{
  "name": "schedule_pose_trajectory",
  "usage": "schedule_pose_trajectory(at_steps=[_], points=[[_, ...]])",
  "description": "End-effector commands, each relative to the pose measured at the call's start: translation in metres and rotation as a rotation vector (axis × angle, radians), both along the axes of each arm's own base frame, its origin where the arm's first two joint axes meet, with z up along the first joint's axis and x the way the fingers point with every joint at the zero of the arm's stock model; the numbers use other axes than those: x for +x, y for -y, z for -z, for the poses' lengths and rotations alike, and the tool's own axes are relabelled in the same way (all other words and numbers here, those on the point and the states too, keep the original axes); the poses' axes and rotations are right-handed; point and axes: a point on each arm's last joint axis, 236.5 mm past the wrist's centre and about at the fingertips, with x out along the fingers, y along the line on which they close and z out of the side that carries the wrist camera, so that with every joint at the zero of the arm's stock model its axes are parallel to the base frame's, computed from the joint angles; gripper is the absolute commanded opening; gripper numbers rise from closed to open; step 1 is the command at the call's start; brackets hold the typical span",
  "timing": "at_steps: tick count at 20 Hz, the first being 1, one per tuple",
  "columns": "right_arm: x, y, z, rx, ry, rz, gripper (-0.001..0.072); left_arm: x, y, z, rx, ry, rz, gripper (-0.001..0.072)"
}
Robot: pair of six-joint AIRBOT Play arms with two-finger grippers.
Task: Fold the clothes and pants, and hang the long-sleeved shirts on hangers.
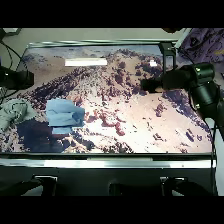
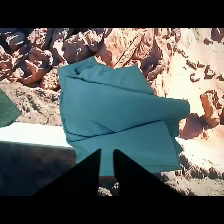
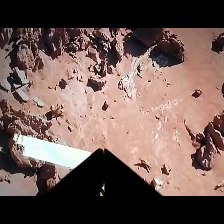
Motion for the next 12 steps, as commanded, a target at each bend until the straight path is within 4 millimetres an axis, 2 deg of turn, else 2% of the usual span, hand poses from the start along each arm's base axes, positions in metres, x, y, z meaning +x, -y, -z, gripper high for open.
schedule_pose_trajectory(at_steps=[1, 3, 7, 9, 12], points=[[0.007, 0.000, -0.006, 0.000, 0.039, 0.004, 0.0035, -0.002, -0.010, 0.016, 0.010, -0.059, -0.059, 0.0720], [0.010, 0.000, -0.008, 0.001, 0.053, 0.005, 0.0035, 0.003, -0.026, 0.053, 0.022, -0.138, -0.101, 0.0720], [0.009, 0.000, -0.007, 0.001, 0.051, 0.005, 0.0034, 0.013, -0.043, 0.155, 0.024, -0.233, -0.127, 0.0720], [0.009, 0.000, -0.007, 0.000, 0.048, 0.005, 0.0035, 0.020, -0.039, 0.200, 0.007, -0.233, -0.117, 0.0720], [0.008, 0.001, -0.007, -0.001, 0.046, 0.005, 0.0034, 0.033, -0.021, 0.251, -0.078, -0.224, -0.121, 0.0720]])
